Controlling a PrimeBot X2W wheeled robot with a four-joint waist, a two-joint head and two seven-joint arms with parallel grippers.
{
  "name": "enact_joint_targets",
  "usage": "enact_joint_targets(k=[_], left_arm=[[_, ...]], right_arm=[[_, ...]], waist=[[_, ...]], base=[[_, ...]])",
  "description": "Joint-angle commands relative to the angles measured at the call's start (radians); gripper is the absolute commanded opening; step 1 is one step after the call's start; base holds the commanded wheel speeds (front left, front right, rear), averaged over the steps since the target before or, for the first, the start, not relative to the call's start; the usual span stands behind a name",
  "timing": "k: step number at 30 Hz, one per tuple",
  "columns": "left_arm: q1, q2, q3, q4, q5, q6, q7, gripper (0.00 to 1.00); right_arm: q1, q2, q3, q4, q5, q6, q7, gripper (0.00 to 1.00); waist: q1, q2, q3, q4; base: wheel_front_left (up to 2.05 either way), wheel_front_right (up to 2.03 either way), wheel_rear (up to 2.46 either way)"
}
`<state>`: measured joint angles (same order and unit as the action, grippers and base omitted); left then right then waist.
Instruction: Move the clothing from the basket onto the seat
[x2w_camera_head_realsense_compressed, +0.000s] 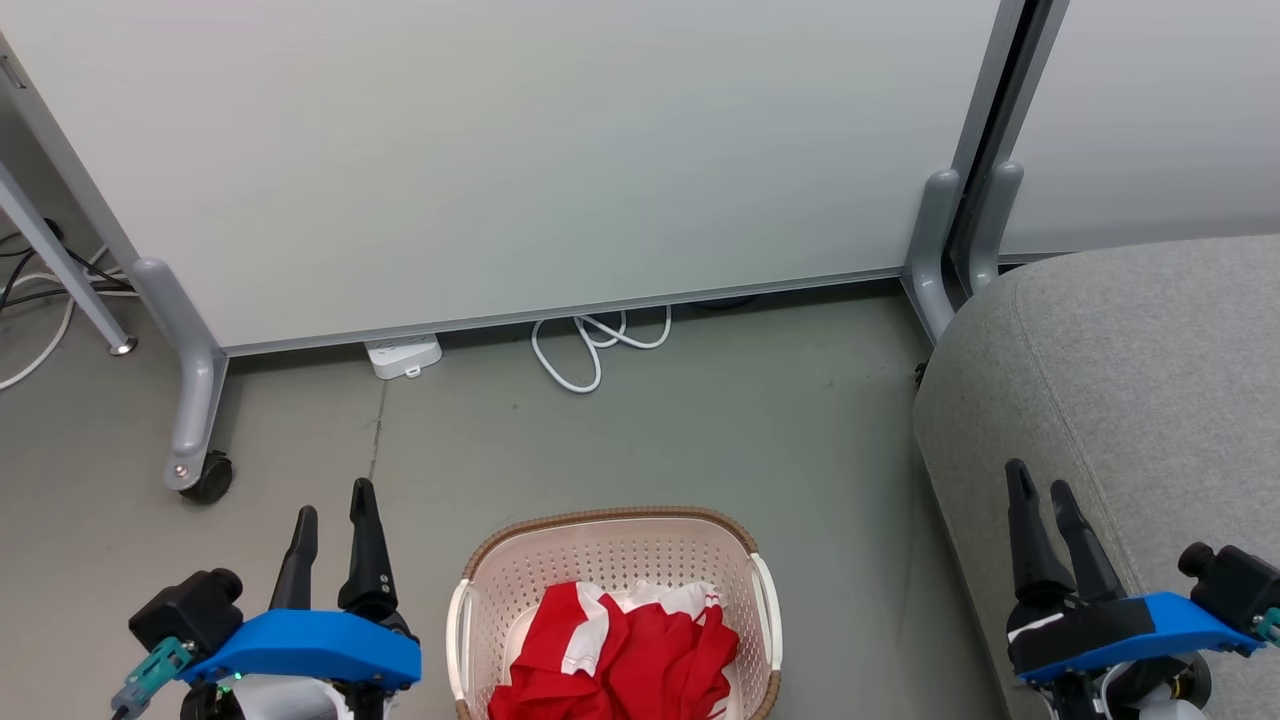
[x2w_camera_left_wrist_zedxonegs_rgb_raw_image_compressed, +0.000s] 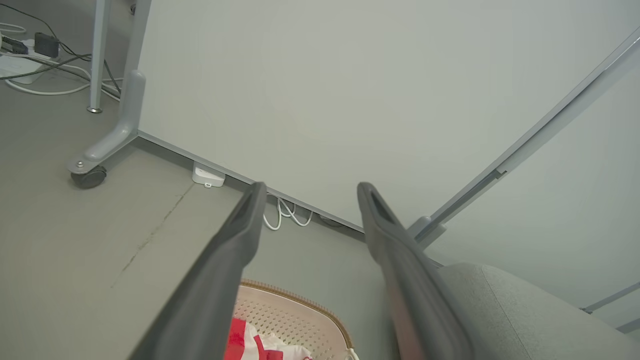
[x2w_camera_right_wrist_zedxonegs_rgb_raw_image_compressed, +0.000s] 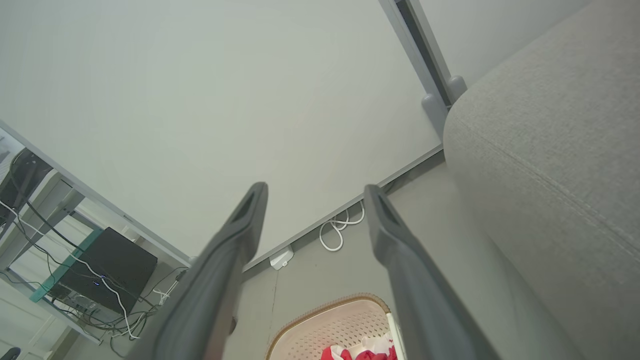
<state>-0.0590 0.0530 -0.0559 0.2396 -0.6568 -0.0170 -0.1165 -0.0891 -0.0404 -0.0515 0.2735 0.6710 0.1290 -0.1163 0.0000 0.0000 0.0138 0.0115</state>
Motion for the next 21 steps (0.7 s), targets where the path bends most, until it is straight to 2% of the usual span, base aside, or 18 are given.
enact_joint_targets(k=[1,21], left_arm=[[-0.02,0.006,-0.006,-0.01,0.018,0.002,-0.006,1.0],[-0.021,0.01,-0.039,0.032,0.242,0.019,-0.061,1.0]], right_arm=[[-0.019,-0.008,0.002,-0.012,-0.019,0.002,-0.005,1.0],[-0.023,-0.01,-0.005,0.001,-0.28,0.002,-0.038,1.0]], waist=[[0.0,0.0,0.0,0.0],[0.0,0.0,-0.001,0.003]], base=[[0.0,0.0,0.0],[0.0,0.0,0.0]])
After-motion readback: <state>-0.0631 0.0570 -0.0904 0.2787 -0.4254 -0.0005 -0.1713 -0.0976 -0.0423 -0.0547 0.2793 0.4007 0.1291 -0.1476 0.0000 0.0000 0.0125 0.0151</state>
